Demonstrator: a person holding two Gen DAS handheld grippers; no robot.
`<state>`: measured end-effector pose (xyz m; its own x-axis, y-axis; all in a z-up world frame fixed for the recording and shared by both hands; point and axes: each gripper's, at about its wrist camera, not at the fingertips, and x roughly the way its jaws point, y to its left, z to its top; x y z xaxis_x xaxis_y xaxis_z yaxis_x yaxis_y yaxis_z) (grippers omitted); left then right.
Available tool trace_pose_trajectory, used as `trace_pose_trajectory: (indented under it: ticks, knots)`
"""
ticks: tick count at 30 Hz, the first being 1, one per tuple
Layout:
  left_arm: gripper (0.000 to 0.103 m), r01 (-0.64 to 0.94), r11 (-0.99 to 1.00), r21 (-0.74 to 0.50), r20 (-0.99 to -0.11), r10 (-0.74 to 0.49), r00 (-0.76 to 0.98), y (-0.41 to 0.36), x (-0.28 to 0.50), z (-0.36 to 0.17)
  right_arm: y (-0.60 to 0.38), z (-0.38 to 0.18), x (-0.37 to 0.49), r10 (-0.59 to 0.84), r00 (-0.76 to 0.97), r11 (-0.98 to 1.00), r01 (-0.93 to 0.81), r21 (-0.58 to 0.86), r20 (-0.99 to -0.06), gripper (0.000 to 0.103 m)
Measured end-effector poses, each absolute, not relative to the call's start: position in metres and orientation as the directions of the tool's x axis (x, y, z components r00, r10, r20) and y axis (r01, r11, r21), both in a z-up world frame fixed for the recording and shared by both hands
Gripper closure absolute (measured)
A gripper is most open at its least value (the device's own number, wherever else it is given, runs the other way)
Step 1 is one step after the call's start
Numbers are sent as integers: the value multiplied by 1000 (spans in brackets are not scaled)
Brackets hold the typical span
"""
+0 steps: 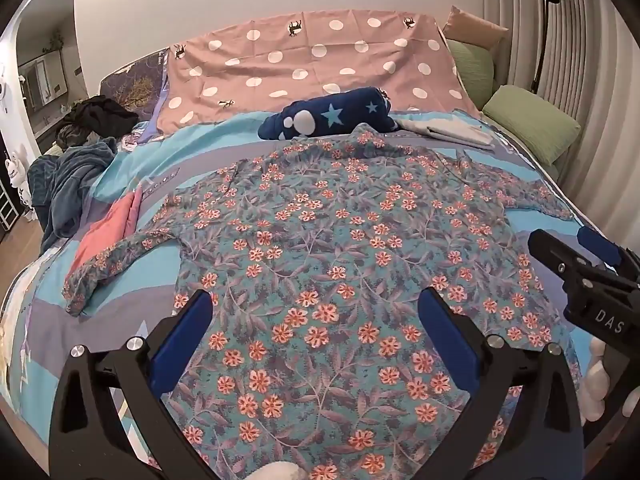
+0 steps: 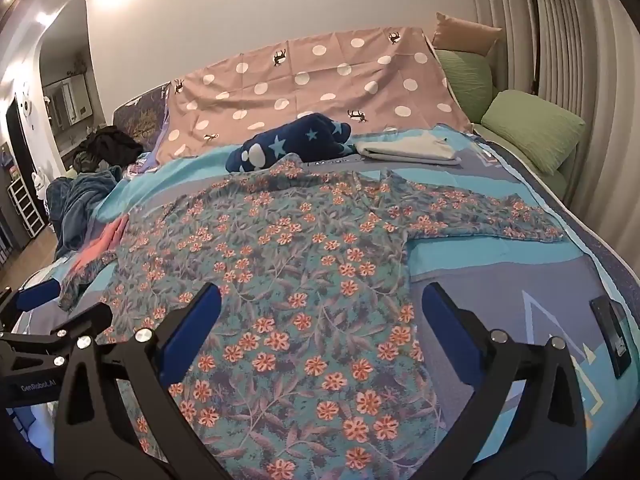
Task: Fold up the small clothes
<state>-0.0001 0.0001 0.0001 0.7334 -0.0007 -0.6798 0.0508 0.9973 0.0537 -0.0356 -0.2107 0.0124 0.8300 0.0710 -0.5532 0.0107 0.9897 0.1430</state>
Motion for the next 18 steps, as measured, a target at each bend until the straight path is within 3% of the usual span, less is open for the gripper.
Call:
trace_pose_trajectory:
  ticks: [1,18]
  knots:
    - [1,49,997,60,-681,4,732,0,0,0,-200,9,-28,68,806,994,-7,106,-587,2]
    - [1,53,998,27,-707,-18,707,8,3,-17,-195,8,-24,22,804,997,29,76,-595,2]
